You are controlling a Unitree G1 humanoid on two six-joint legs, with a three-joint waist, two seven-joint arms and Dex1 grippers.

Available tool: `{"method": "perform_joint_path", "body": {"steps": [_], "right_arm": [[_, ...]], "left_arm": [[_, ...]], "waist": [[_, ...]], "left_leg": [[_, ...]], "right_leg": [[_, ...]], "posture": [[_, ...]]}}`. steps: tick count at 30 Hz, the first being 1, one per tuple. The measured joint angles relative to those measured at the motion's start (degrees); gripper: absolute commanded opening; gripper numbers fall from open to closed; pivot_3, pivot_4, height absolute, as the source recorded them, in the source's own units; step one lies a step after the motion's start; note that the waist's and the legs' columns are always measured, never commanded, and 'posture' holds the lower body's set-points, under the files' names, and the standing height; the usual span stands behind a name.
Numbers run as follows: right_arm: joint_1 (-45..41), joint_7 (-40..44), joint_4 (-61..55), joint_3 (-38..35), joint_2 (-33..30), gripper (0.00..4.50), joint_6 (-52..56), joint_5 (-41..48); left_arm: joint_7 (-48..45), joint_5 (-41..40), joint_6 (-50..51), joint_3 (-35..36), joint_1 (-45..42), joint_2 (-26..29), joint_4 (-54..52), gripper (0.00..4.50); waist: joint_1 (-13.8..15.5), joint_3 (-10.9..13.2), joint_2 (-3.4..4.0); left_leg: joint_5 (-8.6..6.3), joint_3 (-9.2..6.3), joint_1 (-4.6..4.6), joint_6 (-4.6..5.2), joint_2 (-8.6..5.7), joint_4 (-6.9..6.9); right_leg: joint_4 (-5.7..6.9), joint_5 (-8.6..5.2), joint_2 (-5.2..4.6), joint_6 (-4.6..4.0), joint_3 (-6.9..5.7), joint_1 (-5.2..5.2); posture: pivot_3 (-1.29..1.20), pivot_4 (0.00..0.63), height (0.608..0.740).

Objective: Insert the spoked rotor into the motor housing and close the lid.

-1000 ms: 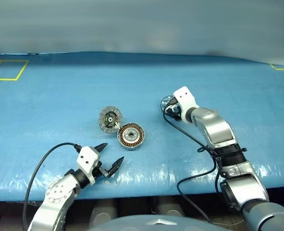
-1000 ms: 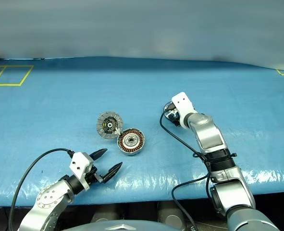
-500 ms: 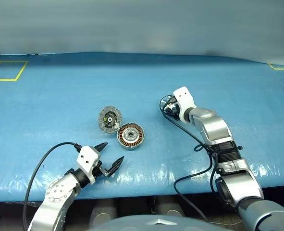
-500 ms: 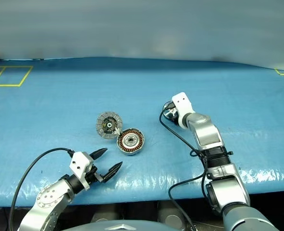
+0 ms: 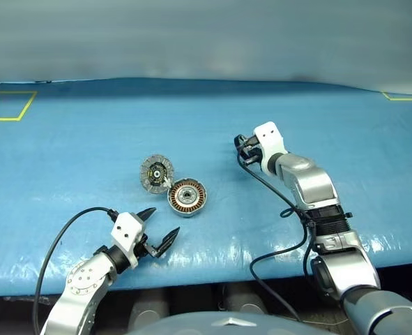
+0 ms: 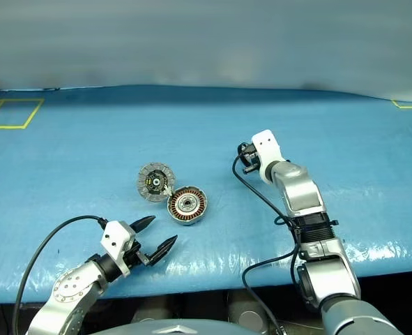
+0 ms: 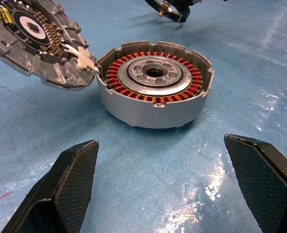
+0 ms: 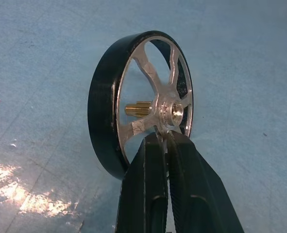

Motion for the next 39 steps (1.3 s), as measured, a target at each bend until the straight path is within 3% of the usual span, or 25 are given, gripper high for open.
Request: {"method": "perform_joint_path", "body": {"steps": [14,23,35,39], "right_arm": [[14.12,5.95,-19.63,12.41,-5.44,0.03,0.28,-2.43],[12.29,5.78,-27.89,7.02,-3.60,0.03,10.26,2.16],[12.04,6.88,-31.78,5.89,-5.06,0.03,13.85,6.15],[14.78,8.13,-33.05,4.21,-6.44,0.94,12.24,8.17]], "left_arm": [[-0.08,0.02,0.00,-0.09,-0.07,-0.04,0.01,4.50],[-0.11,0.02,0.00,-0.10,-0.15,0.02,0.01,4.50],[-0.12,0.02,0.00,-0.11,-0.46,0.03,0.01,4.50],[-0.11,0.02,0.01,-0.10,-0.36,0.05,0.01,4.50]], "waist": [[0.05,0.07,0.09],[0.25,0.09,0.08],[0.25,0.09,0.09],[0.37,0.10,0.09]], "left_leg": [[0.00,0.09,-0.24,0.00,-0.01,-0.13],[0.00,-0.01,-0.33,0.00,-0.02,-0.10],[0.00,-0.05,-0.35,0.00,-0.04,-0.10],[0.00,-0.08,-0.38,0.00,-0.05,-0.10]], "right_leg": [[0.00,-0.06,-0.04,0.13,0.12,-0.36],[-0.01,-0.06,-0.02,0.13,0.06,-0.39],[-0.02,-0.07,-0.02,0.12,0.02,-0.38],[-0.03,-0.08,-0.02,0.12,-0.01,-0.39]], "posture": [[0.00,0.150,0.740],[0.00,0.150,0.740],[0.00,0.150,0.740],[0.00,0.150,0.740]]}}
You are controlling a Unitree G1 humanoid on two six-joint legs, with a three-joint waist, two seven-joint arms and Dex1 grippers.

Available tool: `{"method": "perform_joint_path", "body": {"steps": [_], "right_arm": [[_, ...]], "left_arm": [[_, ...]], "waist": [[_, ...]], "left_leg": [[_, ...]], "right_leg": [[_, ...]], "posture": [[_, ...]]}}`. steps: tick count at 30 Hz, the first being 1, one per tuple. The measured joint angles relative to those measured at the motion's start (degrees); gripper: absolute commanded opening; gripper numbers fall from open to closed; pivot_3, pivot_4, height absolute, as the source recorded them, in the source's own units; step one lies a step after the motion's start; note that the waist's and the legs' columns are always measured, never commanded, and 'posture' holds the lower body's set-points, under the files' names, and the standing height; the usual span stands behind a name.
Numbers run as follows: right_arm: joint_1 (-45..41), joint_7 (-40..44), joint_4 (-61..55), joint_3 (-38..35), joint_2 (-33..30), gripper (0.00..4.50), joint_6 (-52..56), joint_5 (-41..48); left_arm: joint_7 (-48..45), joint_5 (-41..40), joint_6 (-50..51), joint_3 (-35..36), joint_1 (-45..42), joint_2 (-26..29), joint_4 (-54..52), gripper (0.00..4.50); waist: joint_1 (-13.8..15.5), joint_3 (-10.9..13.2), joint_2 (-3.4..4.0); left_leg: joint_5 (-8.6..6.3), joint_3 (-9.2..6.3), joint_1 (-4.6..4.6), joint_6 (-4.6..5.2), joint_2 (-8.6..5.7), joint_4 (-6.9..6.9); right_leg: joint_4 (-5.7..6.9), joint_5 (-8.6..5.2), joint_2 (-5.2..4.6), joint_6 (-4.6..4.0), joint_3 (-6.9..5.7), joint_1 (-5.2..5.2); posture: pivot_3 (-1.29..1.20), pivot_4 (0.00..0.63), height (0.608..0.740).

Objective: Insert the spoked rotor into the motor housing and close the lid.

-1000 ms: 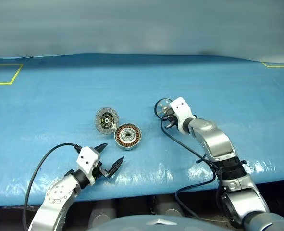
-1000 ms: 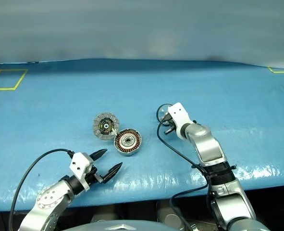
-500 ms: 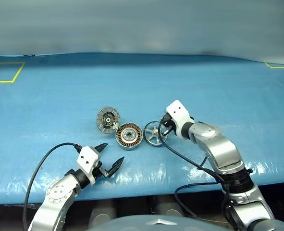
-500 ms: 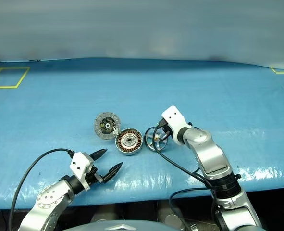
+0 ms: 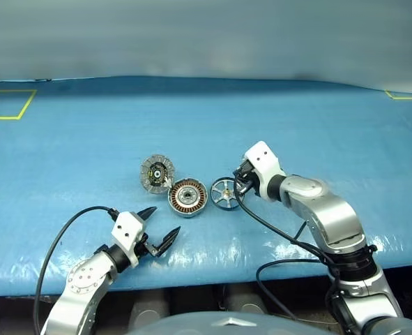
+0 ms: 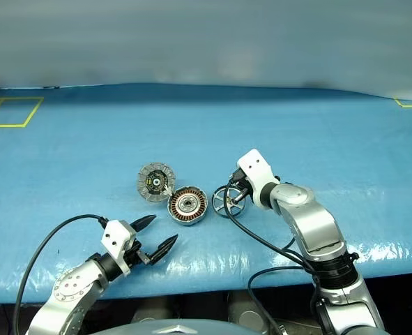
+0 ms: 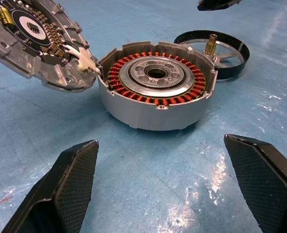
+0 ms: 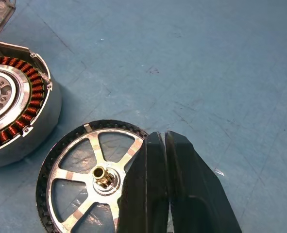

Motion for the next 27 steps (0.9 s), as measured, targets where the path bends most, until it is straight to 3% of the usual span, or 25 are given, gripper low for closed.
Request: {"method": "perform_joint_path", "body": {"steps": [2,9,16,21,24,27], "right_arm": [[1.86,0.47,-1.84,-0.35,-0.56,1.55,-1.12,0.69],[5.32,4.11,-10.74,0.91,-5.77,1.55,-4.02,2.95],[6.12,7.85,-15.63,9.56,-11.77,1.55,-8.58,2.16],[5.63,7.47,-15.31,16.08,-12.19,1.55,-12.29,-1.87],[5.32,7.30,-13.32,18.71,-12.20,2.11,-13.86,-4.57],[5.33,6.89,-11.29,20.49,-12.20,3.07,-15.50,-7.06]], "left_arm": [[0.01,0.00,0.00,0.08,0.23,0.04,0.00,4.50],[-0.09,-0.05,0.00,0.18,0.25,0.60,0.00,4.50],[-0.47,-0.19,0.01,0.20,0.02,0.92,0.00,4.50],[-0.60,-0.20,0.04,0.20,-0.19,1.12,0.00,4.50],[-0.58,-0.20,0.06,0.20,-0.27,1.12,0.01,4.50],[-0.53,-0.20,0.07,0.20,-0.18,1.11,0.01,4.50]], "waist": [[0.10,0.01,0.00],[0.07,0.03,0.01],[0.25,0.04,0.00],[0.47,0.04,-0.01],[0.78,0.04,-0.02],[1.10,0.04,-0.01]], "left_leg": [[0.00,-0.01,-0.01,0.00,0.00,-0.01],[0.00,-0.03,0.02,0.00,0.01,0.04],[0.00,-0.02,0.03,0.00,0.02,0.09],[0.00,-0.02,0.03,0.00,0.02,0.13],[0.00,-0.01,0.03,0.00,0.02,0.15],[0.00,-0.01,0.03,0.00,0.02,0.15]], "right_leg": [[0.00,-0.02,0.01,0.02,-0.01,0.00],[0.00,-0.06,0.01,0.05,-0.07,0.04],[-0.01,-0.18,0.00,-0.14,-0.07,0.05],[-0.01,-0.19,0.00,-0.15,-0.08,0.05],[-0.01,-0.19,-0.02,-0.15,-0.07,0.05],[-0.01,-0.19,-0.02,-0.17,-0.08,0.05]], "posture": [[0.00,0.150,0.740],[0.00,0.150,0.740],[0.00,0.150,0.740],[0.00,0.150,0.740],[0.00,0.150,0.740],[0.00,0.150,0.740]]}}
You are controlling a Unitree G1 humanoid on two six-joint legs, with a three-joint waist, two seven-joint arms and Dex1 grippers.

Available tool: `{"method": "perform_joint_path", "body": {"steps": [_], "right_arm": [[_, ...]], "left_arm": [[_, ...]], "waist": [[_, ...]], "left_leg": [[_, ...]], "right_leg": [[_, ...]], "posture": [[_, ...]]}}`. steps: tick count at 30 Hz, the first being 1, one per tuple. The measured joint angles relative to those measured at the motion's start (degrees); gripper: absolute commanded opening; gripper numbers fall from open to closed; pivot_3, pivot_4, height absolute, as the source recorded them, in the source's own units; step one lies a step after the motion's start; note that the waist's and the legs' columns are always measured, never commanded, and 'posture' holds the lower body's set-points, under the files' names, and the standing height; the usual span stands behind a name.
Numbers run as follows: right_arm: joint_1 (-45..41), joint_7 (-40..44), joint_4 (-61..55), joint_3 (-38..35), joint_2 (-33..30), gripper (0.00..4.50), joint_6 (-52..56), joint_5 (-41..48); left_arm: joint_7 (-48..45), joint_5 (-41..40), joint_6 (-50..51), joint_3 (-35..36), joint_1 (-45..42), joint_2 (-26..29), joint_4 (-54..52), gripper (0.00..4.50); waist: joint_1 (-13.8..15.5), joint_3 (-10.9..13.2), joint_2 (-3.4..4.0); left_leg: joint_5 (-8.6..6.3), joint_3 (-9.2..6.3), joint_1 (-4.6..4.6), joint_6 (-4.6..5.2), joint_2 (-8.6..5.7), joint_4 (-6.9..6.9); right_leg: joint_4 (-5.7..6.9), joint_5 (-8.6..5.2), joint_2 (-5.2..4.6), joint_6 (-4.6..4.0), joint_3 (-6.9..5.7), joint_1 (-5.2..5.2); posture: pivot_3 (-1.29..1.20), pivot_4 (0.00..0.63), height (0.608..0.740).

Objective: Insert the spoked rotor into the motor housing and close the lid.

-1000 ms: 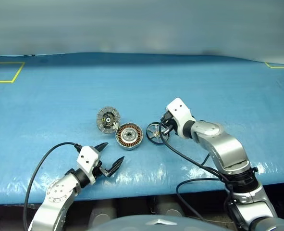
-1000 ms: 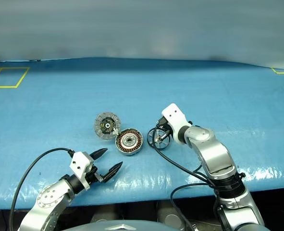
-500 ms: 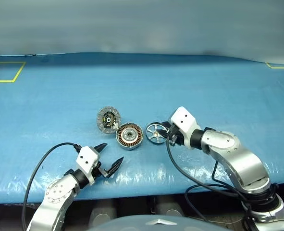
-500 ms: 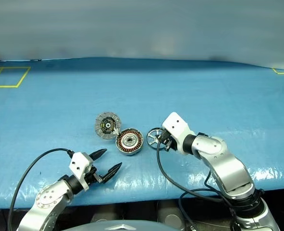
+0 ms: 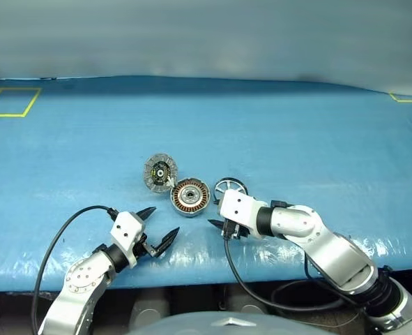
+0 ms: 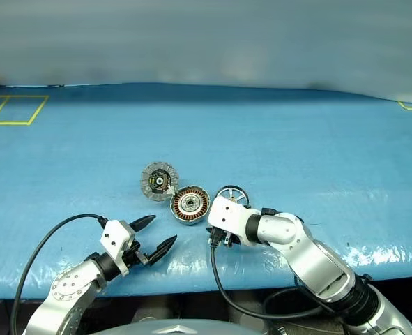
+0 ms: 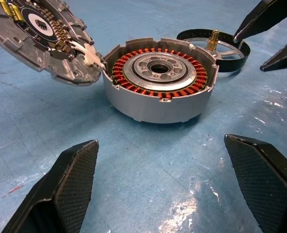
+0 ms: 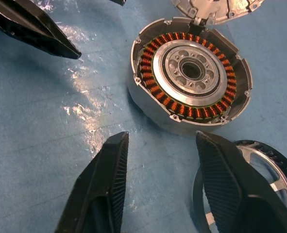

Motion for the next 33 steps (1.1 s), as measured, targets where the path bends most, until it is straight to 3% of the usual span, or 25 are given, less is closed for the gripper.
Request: {"method": "perform_joint_path", "body": {"steps": [20,23,30,33], "right_arm": [[4.47,-3.51,8.85,-0.22,0.05,3.07,-10.43,-11.58],[4.74,-4.33,10.03,-0.53,1.21,2.45,-11.28,-12.47],[4.78,-5.25,12.47,-0.95,3.37,0.15,-11.70,-14.00],[4.75,-5.38,12.81,-1.45,3.83,0.04,-11.48,-14.59]], "left_arm": [[0.46,0.00,0.00,0.01,-0.01,-0.10,0.00,4.50],[0.51,0.01,0.00,0.01,-0.10,-0.14,0.00,4.50],[0.56,0.01,0.00,0.01,-0.12,-0.18,0.00,4.50],[0.59,0.01,0.00,0.01,-0.18,-0.26,0.00,4.50]], "waist": [[0.09,-0.02,-0.03],[0.09,-0.02,-0.03],[0.12,-0.03,-0.04],[0.13,-0.03,-0.04]], "left_leg": [[0.00,0.01,0.05,0.00,-0.01,0.06],[0.00,0.01,0.07,0.00,0.00,0.11],[0.00,0.02,0.06,0.00,-0.01,0.14],[0.00,0.01,0.05,0.00,-0.01,0.12]], "right_leg": [[0.01,0.00,0.02,-0.01,-0.01,0.09],[0.01,0.01,0.02,-0.01,0.00,0.13],[0.01,0.01,0.01,-0.01,0.02,0.13],[0.01,0.02,0.01,-0.01,0.01,0.11]], "posture": [[0.00,0.150,0.740],[0.00,0.150,0.740],[0.00,0.150,0.740],[0.00,0.150,0.740]]}}
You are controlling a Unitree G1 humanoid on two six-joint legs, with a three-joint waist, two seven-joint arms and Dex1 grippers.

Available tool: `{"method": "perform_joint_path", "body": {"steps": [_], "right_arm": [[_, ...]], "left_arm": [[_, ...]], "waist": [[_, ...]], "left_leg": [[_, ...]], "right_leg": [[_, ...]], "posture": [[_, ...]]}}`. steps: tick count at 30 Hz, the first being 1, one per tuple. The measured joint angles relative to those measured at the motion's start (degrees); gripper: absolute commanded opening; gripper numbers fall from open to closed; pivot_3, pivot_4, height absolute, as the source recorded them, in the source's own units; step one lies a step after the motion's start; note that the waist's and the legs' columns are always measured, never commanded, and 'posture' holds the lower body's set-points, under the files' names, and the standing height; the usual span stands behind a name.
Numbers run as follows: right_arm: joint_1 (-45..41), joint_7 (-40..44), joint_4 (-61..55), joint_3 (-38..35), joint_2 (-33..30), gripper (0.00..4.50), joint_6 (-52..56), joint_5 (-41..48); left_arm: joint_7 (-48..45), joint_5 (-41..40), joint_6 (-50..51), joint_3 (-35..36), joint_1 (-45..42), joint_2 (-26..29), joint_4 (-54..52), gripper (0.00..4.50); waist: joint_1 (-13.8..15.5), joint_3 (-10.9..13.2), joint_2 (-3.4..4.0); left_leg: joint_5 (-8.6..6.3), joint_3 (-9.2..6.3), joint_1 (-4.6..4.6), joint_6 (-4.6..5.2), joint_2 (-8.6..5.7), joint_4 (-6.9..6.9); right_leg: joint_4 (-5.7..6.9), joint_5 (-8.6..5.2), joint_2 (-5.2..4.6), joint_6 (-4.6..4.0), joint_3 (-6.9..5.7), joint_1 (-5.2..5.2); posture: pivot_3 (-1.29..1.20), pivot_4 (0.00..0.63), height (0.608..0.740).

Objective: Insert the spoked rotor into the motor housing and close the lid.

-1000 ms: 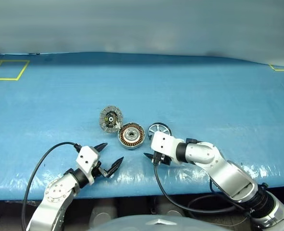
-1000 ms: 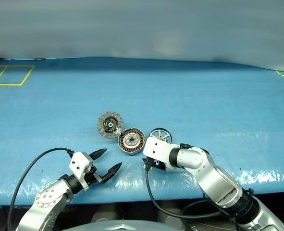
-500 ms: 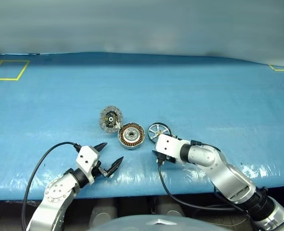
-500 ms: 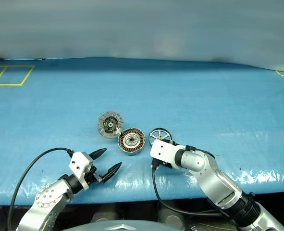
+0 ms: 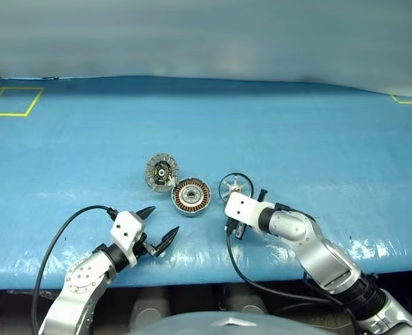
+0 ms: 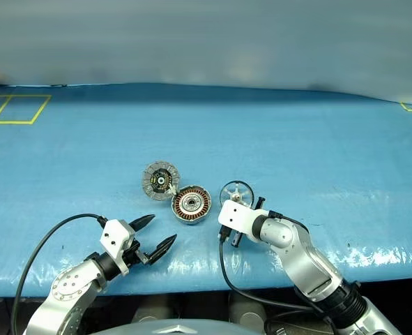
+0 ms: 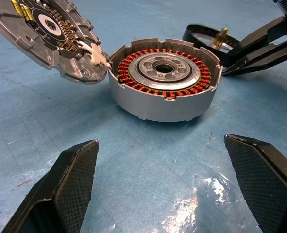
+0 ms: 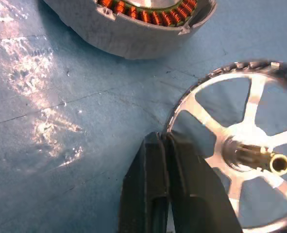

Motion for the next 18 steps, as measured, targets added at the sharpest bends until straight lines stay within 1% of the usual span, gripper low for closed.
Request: {"method": "perform_joint_path", "body": {"steps": [4,7,8,9,14,15,16,18], "right_arm": [[0.00,0.52,-0.05,-0.91,1.17,0.04,1.25,0.17],[-0.04,1.12,-0.45,-3.01,2.64,0.04,2.99,1.58],[-0.06,1.26,-0.68,-4.55,4.15,0.04,4.26,2.97],[-0.23,1.39,-1.38,-7.03,6.55,0.04,6.14,5.35],[-4.12,2.51,-5.62,-16.85,13.91,0.04,12.80,16.30],[-4.92,2.57,-6.20,-19.88,16.32,0.04,15.24,19.85],[-5.42,2.48,-6.72,-21.47,17.90,0.04,16.51,21.67],[-7.40,2.31,-7.17,-25.96,21.87,0.04,21.21,28.45]], "left_arm": [[0.01,0.00,0.00,0.00,0.00,-0.18,0.00,4.50],[0.00,0.00,0.00,0.01,0.00,-0.18,0.00,4.50],[-0.02,-0.01,0.00,0.02,0.02,-0.18,0.00,4.50],[-0.06,-0.03,-0.02,0.02,0.01,-0.20,0.00,4.50],[-0.16,-0.57,-0.15,0.11,0.36,-0.30,0.00,4.50],[-0.23,-0.85,-0.16,0.19,0.55,-0.30,0.00,4.50],[-0.30,-1.08,-0.17,0.21,0.69,-0.30,0.00,4.50],[-0.80,-1.85,-0.49,0.28,1.00,-0.30,-0.02,4.50]], "waist": [[-0.02,0.00,0.00],[-0.01,0.00,0.00],[-0.03,0.00,0.00],[-0.08,0.01,0.01],[-0.06,0.01,0.01],[-0.06,0.01,0.01],[-0.06,0.01,0.03],[-0.08,0.02,0.03]], "left_leg": [[0.00,0.00,0.00,0.00,0.01,-0.02],[0.00,0.00,0.00,0.00,0.00,-0.01],[0.00,0.00,0.00,0.00,0.01,-0.01],[0.00,-0.01,0.00,0.00,0.01,-0.01],[0.00,-0.03,0.00,0.00,0.02,-0.01],[0.00,-0.05,-0.02,0.00,0.03,-0.03],[0.00,-0.07,-0.03,0.00,0.04,-0.04],[0.00,-0.07,-0.03,0.00,0.04,-0.07]], "right_leg": [[0.00,0.00,0.01,0.00,-0.01,0.00],[0.00,0.01,0.01,0.01,0.00,0.00],[0.00,0.01,0.02,0.01,0.00,0.00],[0.02,0.02,0.03,0.02,0.01,-0.01],[0.03,0.15,0.02,0.19,-0.01,0.01],[0.03,0.20,0.03,0.21,-0.01,0.00],[0.03,0.24,0.03,0.16,-0.02,0.00],[0.03,0.29,0.03,0.08,-0.02,-0.02]], "posture": [[0.00,0.150,0.740],[0.00,0.150,0.740],[0.00,0.150,0.740],[0.00,0.150,0.740],[0.00,0.150,0.740],[0.00,0.150,0.740],[0.00,0.150,0.740],[0.00,0.150,0.740]]}}
